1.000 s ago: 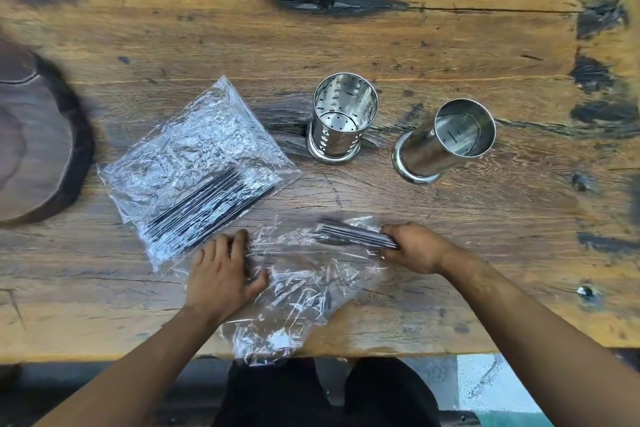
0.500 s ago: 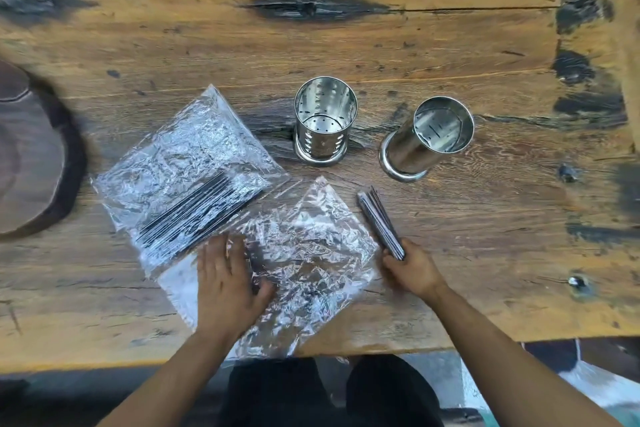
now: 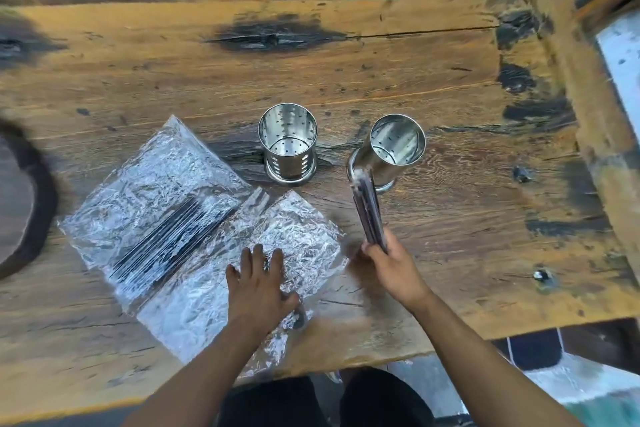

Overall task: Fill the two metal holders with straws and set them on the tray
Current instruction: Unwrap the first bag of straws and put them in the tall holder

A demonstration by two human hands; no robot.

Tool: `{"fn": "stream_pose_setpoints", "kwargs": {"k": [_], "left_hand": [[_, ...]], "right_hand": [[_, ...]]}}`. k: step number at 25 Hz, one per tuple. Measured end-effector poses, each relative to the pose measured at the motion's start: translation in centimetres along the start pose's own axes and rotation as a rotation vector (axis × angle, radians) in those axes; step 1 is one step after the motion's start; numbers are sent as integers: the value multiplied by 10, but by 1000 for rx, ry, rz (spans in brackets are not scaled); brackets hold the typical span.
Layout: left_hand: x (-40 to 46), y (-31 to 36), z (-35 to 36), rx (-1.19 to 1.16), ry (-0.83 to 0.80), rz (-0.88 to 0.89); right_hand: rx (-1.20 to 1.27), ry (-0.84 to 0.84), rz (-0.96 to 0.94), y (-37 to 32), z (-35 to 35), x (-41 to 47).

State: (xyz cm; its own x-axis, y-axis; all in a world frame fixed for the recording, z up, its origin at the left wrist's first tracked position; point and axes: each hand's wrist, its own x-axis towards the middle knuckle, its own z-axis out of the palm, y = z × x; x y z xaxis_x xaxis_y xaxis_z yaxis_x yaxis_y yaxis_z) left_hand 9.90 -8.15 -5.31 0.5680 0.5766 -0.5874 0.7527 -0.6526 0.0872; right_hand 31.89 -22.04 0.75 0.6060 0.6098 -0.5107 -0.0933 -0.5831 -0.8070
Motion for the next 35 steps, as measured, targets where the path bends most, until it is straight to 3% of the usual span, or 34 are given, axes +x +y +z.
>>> {"fn": "stream_pose_setpoints", "kwargs": {"k": [3, 7, 10, 17, 24, 28, 35], "left_hand": [[5, 5, -12, 30, -27, -6], [8, 9, -24, 33, -15, -2], [5, 11, -28, 43, -15, -6], [2, 12, -21, 62, -12, -20], [-2, 16, -29, -9, 81, 11], [-7, 18, -29, 8, 35, -49], [-7, 18, -30, -41, -29, -7]], "right_hand": [[60, 144, -138, -50, -8, 6], [343, 373, -232, -107, -38, 36], [335, 458, -259, -130, -63, 68], [126, 514, -274, -147, -64, 129], [-295, 765, -259, -136, -47, 149], [-262, 802, -193, -136, -39, 148], [-617, 808, -201, -121, -47, 153]]}}
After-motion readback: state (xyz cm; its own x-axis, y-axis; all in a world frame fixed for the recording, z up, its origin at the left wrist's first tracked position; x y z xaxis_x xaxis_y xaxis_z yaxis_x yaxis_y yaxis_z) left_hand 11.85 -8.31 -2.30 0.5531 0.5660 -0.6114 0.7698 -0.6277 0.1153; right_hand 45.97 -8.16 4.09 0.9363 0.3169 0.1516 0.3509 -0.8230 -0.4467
